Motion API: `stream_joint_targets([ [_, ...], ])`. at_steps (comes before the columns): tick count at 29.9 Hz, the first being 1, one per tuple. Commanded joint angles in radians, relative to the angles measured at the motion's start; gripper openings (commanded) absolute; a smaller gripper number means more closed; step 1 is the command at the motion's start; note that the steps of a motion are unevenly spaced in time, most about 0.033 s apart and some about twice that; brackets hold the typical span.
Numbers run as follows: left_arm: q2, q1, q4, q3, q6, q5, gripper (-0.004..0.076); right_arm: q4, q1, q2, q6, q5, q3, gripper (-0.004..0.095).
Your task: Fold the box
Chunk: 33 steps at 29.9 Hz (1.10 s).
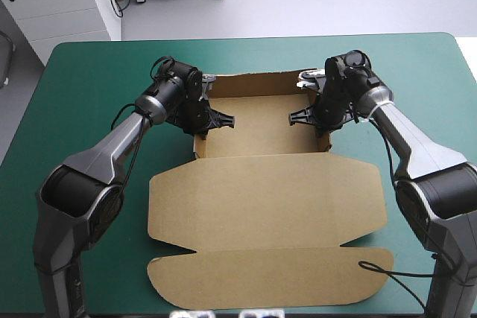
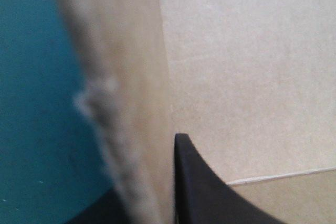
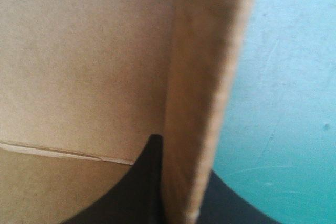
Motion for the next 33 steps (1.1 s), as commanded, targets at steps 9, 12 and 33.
stream_joint_targets([
  [9, -0.05, -0.001, 0.033, -0.028, 0.053, 0.061, 0.0, -0.002, -0.008, -0.057, -0.027, 0.015, -0.029, 0.0015],
  [12, -0.05, -0.001, 0.014, -0.028, 0.055, 0.061, 0.0042, 0.025, -0.008, -0.057, -0.034, 0.015, -0.029, 0.0147],
  [33, -0.052, -0.003, 0.07, -0.124, 0.103, 0.061, 0.0554, 0.004, -0.008, -0.057, 0.015, -0.091, -0.057, 0.0707],
])
